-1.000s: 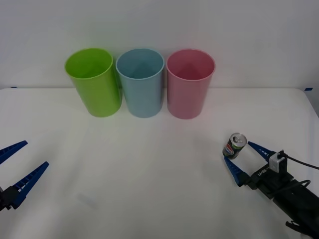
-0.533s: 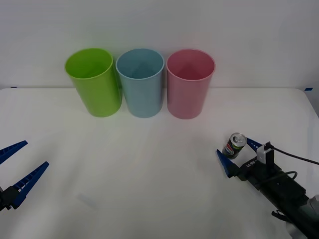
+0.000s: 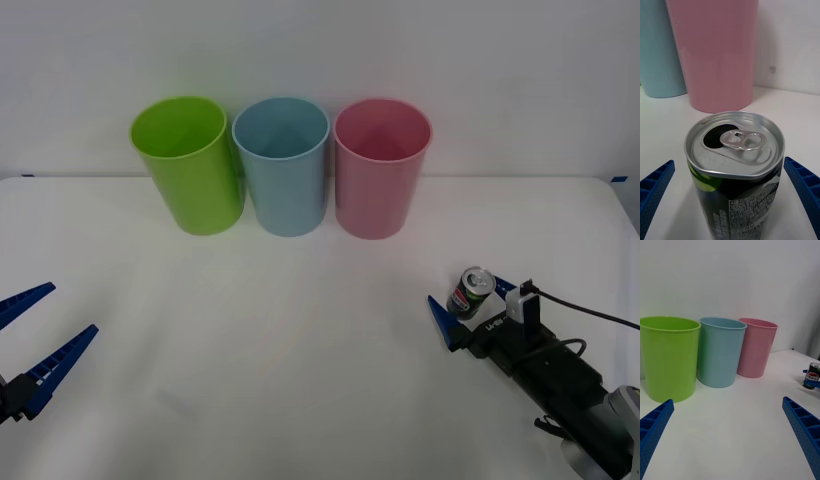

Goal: Grasp the object on the table and drop it into the matching bin: aluminum can to the light blue bin, PET bottle to the pink bin.

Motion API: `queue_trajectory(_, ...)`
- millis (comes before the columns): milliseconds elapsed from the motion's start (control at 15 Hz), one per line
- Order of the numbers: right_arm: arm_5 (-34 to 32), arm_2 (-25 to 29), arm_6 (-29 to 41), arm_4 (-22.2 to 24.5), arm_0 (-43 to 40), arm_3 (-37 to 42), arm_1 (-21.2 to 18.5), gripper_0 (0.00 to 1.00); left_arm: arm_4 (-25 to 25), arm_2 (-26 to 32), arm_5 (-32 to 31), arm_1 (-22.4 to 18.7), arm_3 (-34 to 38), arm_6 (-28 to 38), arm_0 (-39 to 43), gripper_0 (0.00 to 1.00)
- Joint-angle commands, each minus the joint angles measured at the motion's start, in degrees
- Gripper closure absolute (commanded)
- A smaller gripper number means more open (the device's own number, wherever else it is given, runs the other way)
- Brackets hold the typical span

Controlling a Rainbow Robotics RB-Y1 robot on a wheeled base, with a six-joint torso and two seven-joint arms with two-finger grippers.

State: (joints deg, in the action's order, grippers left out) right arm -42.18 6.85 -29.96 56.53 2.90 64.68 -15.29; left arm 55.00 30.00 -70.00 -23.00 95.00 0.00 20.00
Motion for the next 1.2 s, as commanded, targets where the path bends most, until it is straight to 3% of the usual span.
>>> queue_trajectory(67,0.0,0.0,0.0,0.0,0.1,0.0,0.0,0.0,0.0,0.0,0.0,0.0,0.0,0.0,0.0,0.0)
queue_trajectory(133,0.1,0.0,0.0,-0.1,0.0,0.0,0.0,0.05,0.0,0.0,0.0,0.0,0.0,0.0,0.0,0.0)
queue_trajectory(200,0.0,0.0,0.0,-0.1,0.0,0.0,0.0,0.63,0.0,0.0,0.0,0.0,0.0,0.0,0.0,0.0)
queue_trajectory(267,0.0,0.0,-0.1,-0.2,0.0,0.0,0.0,0.92,0.0,0.0,0.0,0.0,0.0,0.0,0.0,0.0)
queue_trajectory(333,0.0,0.0,-0.2,-0.2,0.0,0.0,0.0,1.0,0.0,0.0,0.0,0.0,0.0,0.0,0.0,0.0)
queue_trajectory(1000,-1.2,0.0,-0.5,-1.0,0.0,0.0,0.0,1.0,0.0,0.0,0.0,0.0,0.0,0.0,0.0,0.0)
queue_trajectory(1200,-1.5,0.1,0.0,-1.2,-1.4,3.4,-0.4,1.0,0.0,0.0,0.0,0.0,0.0,0.0,0.0,0.0)
